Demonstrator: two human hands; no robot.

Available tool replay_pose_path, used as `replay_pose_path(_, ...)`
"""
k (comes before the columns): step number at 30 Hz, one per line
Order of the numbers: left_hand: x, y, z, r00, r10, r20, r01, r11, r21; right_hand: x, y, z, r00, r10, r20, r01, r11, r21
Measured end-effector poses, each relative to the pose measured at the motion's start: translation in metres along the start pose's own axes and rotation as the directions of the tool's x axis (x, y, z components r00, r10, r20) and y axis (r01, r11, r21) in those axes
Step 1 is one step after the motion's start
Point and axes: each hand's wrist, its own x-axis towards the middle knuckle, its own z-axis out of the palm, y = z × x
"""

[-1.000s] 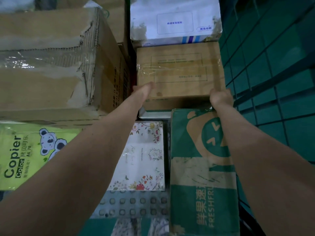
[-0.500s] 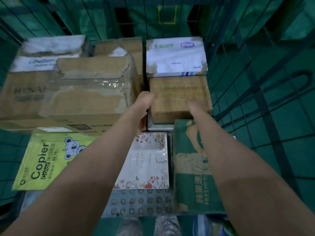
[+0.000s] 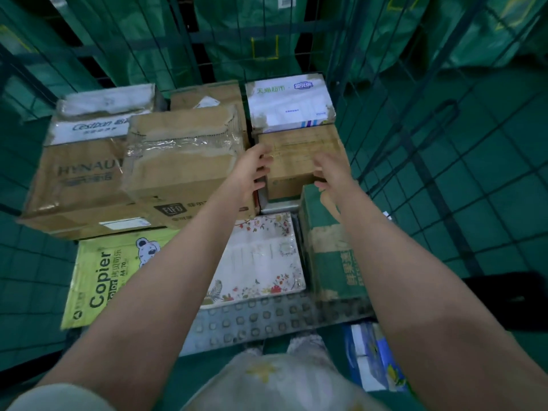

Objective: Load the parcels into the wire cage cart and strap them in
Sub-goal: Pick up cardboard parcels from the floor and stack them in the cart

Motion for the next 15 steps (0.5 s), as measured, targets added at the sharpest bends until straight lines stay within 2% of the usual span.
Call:
replay_pose_path(7,-0.033,0.013,-0.016,0.997,0.077,0.033,-0.080,0.989,0.122,-0.043,0.005,-0.012,0.998,-0.036,-0.043,0.039,0.997,0.067)
replay_pose_path(15,-0.047,0.005,-0.021,0.994,0.071,0.085,-0.089,0.966,0.244,-0.075,0.023,-0.023,0.993,-0.001,-0.115,0.028,0.972,0.233)
